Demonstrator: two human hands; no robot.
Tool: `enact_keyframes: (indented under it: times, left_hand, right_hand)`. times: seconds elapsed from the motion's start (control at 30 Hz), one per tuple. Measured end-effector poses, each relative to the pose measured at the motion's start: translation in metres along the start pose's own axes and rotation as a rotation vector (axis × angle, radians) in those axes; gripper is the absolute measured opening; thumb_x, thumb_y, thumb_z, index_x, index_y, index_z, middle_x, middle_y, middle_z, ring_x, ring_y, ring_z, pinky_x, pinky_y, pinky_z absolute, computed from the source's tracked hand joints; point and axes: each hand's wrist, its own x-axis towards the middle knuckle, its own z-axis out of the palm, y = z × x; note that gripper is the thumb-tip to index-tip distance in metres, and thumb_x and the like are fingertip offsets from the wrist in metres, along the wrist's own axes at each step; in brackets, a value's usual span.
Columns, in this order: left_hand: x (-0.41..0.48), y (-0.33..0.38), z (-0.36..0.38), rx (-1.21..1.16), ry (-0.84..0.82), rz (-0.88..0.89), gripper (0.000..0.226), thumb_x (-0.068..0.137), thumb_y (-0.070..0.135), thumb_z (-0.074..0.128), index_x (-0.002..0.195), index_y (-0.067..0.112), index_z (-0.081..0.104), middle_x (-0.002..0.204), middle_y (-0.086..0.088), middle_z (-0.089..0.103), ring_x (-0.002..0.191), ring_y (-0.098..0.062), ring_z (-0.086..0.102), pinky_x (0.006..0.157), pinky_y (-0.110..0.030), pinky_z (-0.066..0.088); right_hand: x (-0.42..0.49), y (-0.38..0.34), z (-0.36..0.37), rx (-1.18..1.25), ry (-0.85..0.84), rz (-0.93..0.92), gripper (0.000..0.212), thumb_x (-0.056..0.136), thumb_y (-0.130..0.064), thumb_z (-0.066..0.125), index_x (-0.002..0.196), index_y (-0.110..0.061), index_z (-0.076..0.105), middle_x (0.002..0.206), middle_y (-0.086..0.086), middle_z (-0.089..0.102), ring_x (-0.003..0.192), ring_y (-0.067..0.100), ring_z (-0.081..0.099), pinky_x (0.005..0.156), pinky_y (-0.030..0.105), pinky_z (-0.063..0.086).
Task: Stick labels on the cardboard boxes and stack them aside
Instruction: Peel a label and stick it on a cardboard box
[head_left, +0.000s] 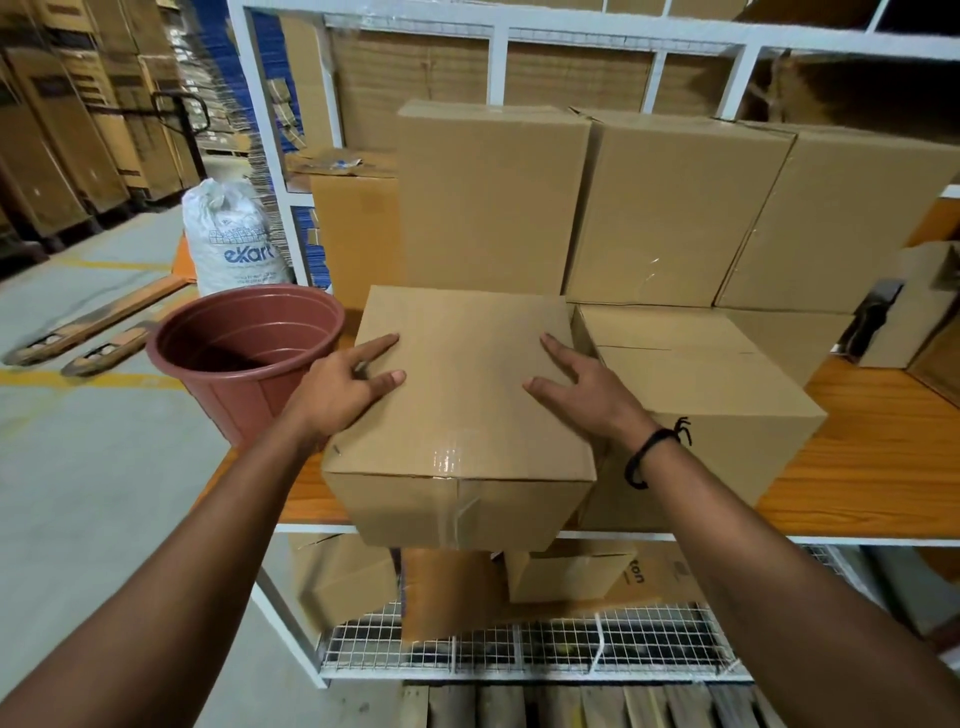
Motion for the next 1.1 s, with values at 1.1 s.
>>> enact_keyframes:
  times: [1.1]
  left_hand:
    - [-0.062, -0.042, 0.017, -0.326, -0.095, 0.063, 0.084, 0.055, 0.064, 0.084, 0.131, 0.04, 0.059, 0.133, 0.031, 0.055, 0.124, 0.005, 0.052, 0.102, -0.017, 0.041]
  right_hand:
    - [-0.054, 0.006, 0.036, -0.417, -0.182, -0.009, 0.099, 0.056, -0.086, 0.057, 0.142, -0.059, 0.016, 0.16, -0.011, -0.012, 0.148, 0.031, 0.0, 0.11, 0.061, 0.025]
